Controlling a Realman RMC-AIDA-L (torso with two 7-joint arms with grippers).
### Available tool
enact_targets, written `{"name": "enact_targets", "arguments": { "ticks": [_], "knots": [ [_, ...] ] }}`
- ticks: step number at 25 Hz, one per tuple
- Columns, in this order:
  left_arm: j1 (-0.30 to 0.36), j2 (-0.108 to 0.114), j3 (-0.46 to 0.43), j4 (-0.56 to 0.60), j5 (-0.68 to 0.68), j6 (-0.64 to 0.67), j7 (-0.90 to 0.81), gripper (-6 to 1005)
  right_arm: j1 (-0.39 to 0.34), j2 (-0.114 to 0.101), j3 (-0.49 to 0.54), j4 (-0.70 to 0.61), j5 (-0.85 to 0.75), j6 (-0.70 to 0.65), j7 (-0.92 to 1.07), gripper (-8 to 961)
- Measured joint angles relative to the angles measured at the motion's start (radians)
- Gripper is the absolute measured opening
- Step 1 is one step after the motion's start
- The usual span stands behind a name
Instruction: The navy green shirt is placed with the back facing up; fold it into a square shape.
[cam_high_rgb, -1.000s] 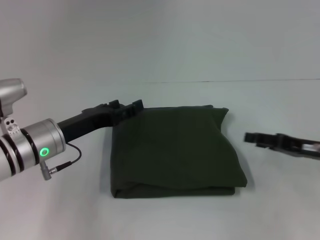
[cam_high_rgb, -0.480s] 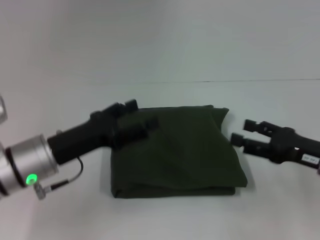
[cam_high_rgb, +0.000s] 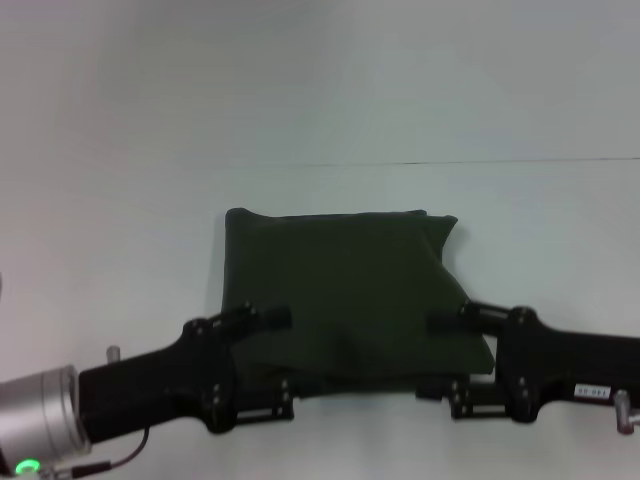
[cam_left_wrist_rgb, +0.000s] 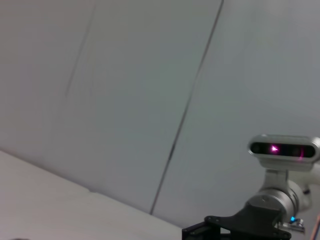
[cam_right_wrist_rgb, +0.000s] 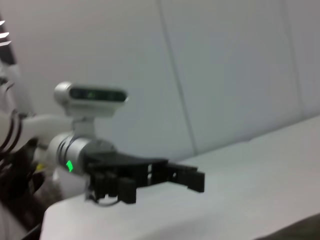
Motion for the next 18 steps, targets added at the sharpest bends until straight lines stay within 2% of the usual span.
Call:
{"name": "enact_targets", "arguments": {
  "ticks": [5, 18],
  "knots": [
    [0.004, 0.001, -0.036, 0.0, 0.074, 0.056, -0.008, 937, 0.003, -0.005, -0.045, -0.004, -0.059, -0.002, 0.012, 900],
    [0.003, 0.002, -0.041, -0.002, 0.101, 0.112, -0.028, 936, 0.015, -0.015, -0.048, -0.016, -0.097, -0.004, 0.065, 899]
  ]
}}
